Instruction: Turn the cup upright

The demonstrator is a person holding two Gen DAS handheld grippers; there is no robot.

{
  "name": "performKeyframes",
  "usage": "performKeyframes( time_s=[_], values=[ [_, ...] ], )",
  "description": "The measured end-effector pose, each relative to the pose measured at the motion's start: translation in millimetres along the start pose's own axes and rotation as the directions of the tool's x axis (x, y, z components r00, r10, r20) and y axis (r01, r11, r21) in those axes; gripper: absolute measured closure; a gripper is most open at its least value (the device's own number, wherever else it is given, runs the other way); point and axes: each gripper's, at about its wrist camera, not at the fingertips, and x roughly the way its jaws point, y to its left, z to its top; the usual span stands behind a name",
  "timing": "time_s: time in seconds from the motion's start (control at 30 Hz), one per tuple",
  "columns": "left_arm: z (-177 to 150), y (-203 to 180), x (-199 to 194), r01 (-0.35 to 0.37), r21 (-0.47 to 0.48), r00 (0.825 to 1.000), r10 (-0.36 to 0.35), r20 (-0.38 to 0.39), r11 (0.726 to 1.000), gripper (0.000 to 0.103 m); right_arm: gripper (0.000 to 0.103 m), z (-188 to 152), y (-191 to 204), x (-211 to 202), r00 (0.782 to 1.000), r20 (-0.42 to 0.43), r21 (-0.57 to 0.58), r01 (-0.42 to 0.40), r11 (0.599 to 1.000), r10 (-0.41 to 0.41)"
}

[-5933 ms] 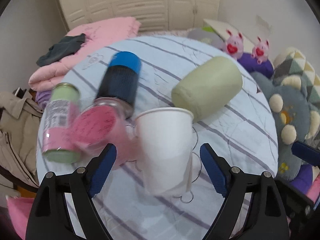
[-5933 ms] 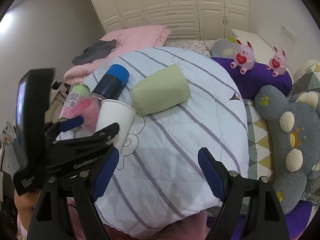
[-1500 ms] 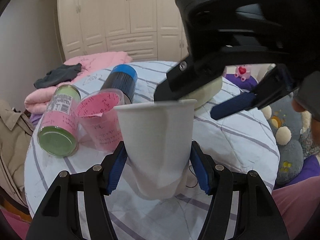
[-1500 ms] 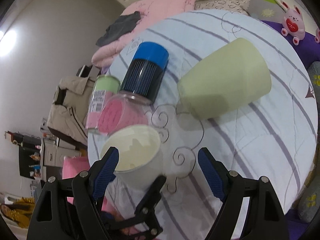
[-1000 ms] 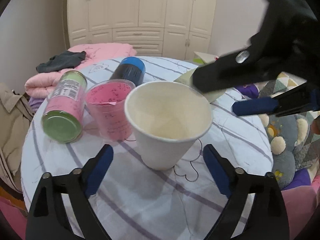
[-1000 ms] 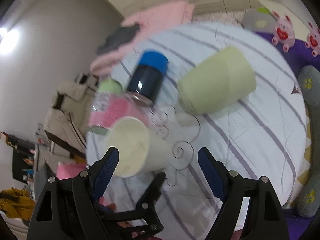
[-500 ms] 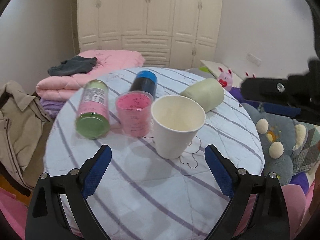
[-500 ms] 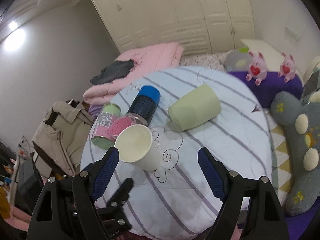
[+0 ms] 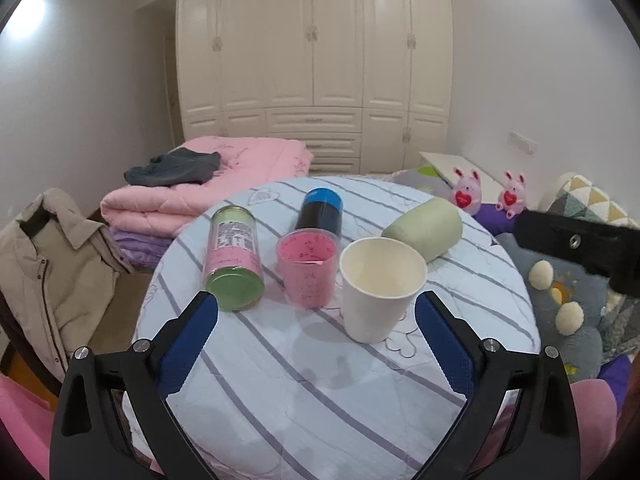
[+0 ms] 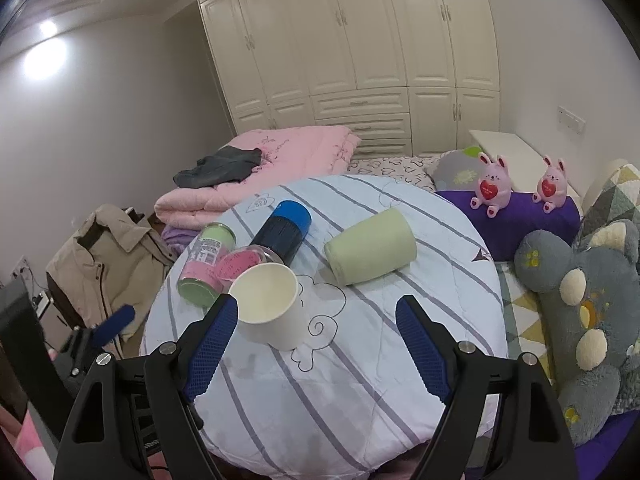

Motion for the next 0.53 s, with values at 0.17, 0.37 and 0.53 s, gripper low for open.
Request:
performKeyframes(
  time_s=[0.17, 0.37, 0.53],
  values=[
    [-0.1, -0.5, -3.4, 0.005, 0.005, 1.000, -0.005, 0.030, 1.000, 0.003, 0.020, -3.2, -1.8, -1.8, 1.000, 0.008, 0.006, 0.003, 1.000, -0.003],
    [1.5, -4.2, -4.1, 0.007, 0.017, 0.999, -0.008, 0.037, 1.000, 0.003, 0.020, -4.4, -2.7, -1.1, 1.000, 0.003, 0.009, 0.001, 1.000, -0.001],
    [2.6, -4.9, -4.0, 0.013, 0.018, 0.999, -0.014, 0.032, 1.000, 0.003, 0.020, -5.0, -3.5, -2.2, 1.000, 0.007, 0.010, -0.005, 1.000, 0.005]
  ],
)
